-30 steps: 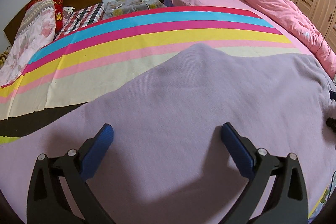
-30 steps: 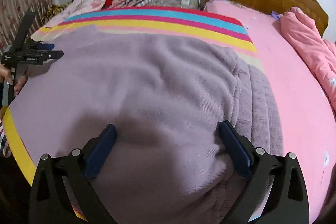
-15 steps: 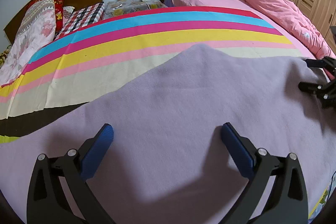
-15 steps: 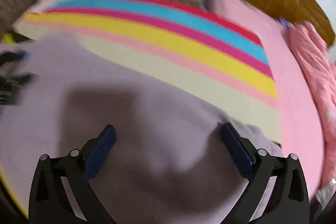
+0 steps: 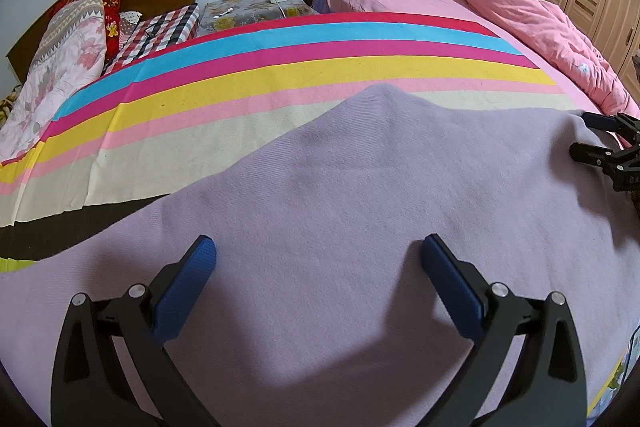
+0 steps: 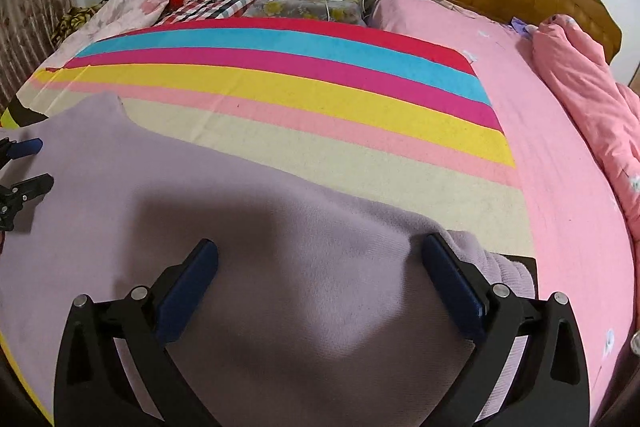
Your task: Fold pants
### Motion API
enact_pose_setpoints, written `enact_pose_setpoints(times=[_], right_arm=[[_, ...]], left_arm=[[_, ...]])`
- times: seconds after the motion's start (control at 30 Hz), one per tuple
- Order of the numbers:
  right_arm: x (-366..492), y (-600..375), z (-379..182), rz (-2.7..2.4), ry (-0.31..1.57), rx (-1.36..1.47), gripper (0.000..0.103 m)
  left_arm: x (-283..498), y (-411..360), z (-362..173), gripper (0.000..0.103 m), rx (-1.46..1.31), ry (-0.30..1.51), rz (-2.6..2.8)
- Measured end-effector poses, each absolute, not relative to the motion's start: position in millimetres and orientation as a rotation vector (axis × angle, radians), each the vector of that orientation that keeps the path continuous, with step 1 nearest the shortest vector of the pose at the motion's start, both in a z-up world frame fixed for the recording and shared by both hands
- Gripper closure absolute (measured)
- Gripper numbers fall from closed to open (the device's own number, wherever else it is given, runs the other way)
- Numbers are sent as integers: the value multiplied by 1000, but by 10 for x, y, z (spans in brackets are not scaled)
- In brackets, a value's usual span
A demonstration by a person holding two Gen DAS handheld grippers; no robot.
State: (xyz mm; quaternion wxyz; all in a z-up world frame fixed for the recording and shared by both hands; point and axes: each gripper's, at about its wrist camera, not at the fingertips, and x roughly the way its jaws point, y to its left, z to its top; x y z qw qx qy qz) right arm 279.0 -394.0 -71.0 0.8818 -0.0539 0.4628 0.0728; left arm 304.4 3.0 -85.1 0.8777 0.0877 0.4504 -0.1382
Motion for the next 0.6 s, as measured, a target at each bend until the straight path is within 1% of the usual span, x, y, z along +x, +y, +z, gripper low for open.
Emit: enact_pose_setpoints(times=[0.07, 0.13, 0.2, 0.23, 0.27, 0.37, 0.43, 0.6], right_arm=[[2785, -3857, -681, 73, 984, -157, 5], [2725, -3697, -557, -121, 1004, -203, 5], [2503, -3399, -263, -112, 910, -148, 5], [2419, -3275, -168, -50, 872, -125, 5], [2300, -3067, -52, 29, 822, -106, 5], [2127, -2455, 77, 165, 740, -130, 5], [2111, -2051, 69, 258, 723, -174, 5], [2169, -990, -57, 414, 718, -271, 5]], left_arm=[[3040, 38, -846, 1, 184, 942, -295], [2993, 117, -780, 2, 167, 949, -303], [2768, 486, -561, 2, -43, 869, -338], [2604, 798, -434, 2, -197, 810, -412], [2479, 1048, -367, 2, -295, 767, -461], [2088, 1965, -262, 2, -523, 658, -447], [1792, 2702, -309, 2, -664, 621, -309], [1026, 4124, -639, 2, -1012, 479, -50]])
